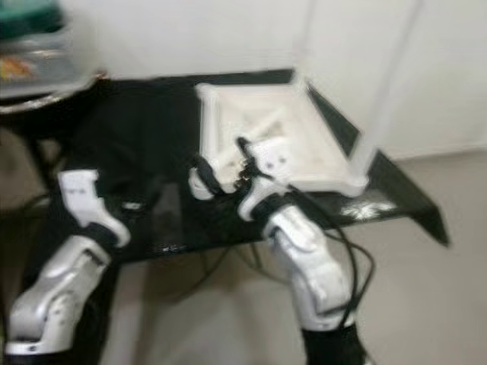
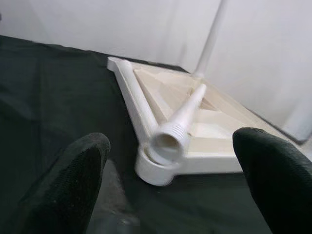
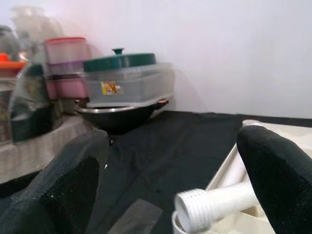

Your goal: Building children table

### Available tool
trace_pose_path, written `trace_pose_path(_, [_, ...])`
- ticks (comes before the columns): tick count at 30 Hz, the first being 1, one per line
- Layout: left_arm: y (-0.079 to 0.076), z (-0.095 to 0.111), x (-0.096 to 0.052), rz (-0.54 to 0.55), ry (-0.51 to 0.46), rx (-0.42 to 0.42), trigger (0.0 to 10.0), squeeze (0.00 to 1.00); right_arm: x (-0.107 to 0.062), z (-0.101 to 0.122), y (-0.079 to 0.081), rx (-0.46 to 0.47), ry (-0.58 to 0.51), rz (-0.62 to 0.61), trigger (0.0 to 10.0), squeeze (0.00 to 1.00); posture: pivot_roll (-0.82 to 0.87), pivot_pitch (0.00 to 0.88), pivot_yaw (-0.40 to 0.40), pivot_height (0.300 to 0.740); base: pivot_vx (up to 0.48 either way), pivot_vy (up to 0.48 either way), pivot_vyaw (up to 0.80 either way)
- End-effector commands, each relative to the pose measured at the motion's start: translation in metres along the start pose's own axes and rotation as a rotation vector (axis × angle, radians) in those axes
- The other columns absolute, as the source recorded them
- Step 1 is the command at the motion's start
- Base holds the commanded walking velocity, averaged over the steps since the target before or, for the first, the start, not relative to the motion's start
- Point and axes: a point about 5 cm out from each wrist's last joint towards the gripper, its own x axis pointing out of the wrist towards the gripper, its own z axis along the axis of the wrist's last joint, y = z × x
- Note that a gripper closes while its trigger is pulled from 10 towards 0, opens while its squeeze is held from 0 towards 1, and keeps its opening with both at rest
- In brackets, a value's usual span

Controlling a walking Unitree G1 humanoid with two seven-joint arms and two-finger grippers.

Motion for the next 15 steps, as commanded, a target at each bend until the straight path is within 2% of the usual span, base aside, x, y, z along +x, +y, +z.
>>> trace_pose_path(1, [-0.003,-0.008,0.001,-0.003,0.029,-0.008,10.0,0.00,-0.003,-0.004,-0.004,-0.024,0.022,-0.021,10.0,0.00,0.00,0.078,0.000,0.740,0.000,-0.375,0.00])
trace_pose_path(6, [-0.003,-0.016,0.002,0.023,0.065,-0.014,10.0,0.00,-0.004,-0.012,-0.006,-0.047,0.059,-0.043,10.0,0.00,0.00,0.076,-0.005,0.740,0.000,0.000,0.00])
trace_pose_path(9, [-0.004,-0.013,0.001,0.008,0.051,0.030,10.0,0.00,-0.006,-0.016,-0.006,-0.040,0.080,-0.054,10.0,0.00,0.00,0.078,-0.009,0.740,0.000,0.000,0.00])
trace_pose_path(12, [-0.004,-0.007,0.002,-0.001,0.023,0.046,10.0,0.00,-0.007,-0.018,-0.006,-0.028,0.098,-0.054,10.0,0.00,0.00,0.080,-0.010,0.740,0.324,0.000,0.00])
trace_pose_path(13, [-0.004,0.003,0.005,-0.012,-0.006,0.058,10.0,0.00,-0.007,-0.019,-0.005,-0.010,0.103,-0.038,10.0,0.00,0.00,0.083,-0.010,0.740,0.394,0.000,-0.80])
trace_pose_path(15, [-0.003,0.008,0.008,-0.014,-0.022,0.065,10.0,0.00,-0.007,-0.019,-0.004,-0.013,0.100,-0.031,10.0,0.00,0.00,0.083,-0.010,0.740,0.399,0.000,-0.80])
